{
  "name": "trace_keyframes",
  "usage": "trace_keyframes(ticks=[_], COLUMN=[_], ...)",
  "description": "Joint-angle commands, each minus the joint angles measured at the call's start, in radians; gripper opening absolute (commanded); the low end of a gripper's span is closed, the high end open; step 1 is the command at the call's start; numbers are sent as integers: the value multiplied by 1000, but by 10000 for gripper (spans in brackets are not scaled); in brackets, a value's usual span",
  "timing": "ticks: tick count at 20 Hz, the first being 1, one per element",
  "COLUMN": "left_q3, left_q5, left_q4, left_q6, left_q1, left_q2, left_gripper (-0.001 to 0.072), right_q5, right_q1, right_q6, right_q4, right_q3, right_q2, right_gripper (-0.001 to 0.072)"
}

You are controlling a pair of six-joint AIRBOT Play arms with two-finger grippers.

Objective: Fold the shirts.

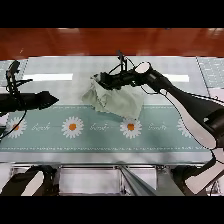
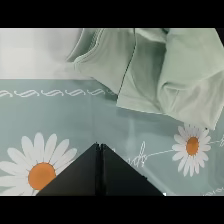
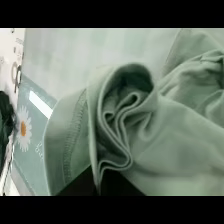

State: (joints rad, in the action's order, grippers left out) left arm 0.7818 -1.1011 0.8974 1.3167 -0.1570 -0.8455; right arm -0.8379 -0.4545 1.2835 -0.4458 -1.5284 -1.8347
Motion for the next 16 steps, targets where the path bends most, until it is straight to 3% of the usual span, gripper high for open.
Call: trace_keyframes(ticks=[1, 2, 7, 10, 12, 14, 16], left_q3=[-11, -11, 38, 124, 132, 125, 100], left_q5=[30, 39, 87, 31, 15, 8, 8], left_q4=[1, 1, 1, -8, -45, -53, -52], left_q6=[0, 0, 5, 4, 4, 3, -12], left_q1=[-5, -5, -114, -267, -328, -325, -278], left_q2=[7, 7, 9, 16, 33, 45, 44], left_gripper=[15, 15, 15, 15, 15, 15, 15], right_q5=[28, -2, -412, -594, -617, -539, -373], right_q1=[-10, -7, 158, 352, 481, 583, 681], right_q6=[-1, -2, 33, 107, 154, 227, 300], right_q4=[3, 11, -98, -404, -721, -953, -984], right_q3=[-19, -20, -21, -21, 33, 187, 456], right_q2=[-28, -27, 107, 321, 504, 671, 819], right_gripper=[241, 406, 405, 405, 405, 405, 417])
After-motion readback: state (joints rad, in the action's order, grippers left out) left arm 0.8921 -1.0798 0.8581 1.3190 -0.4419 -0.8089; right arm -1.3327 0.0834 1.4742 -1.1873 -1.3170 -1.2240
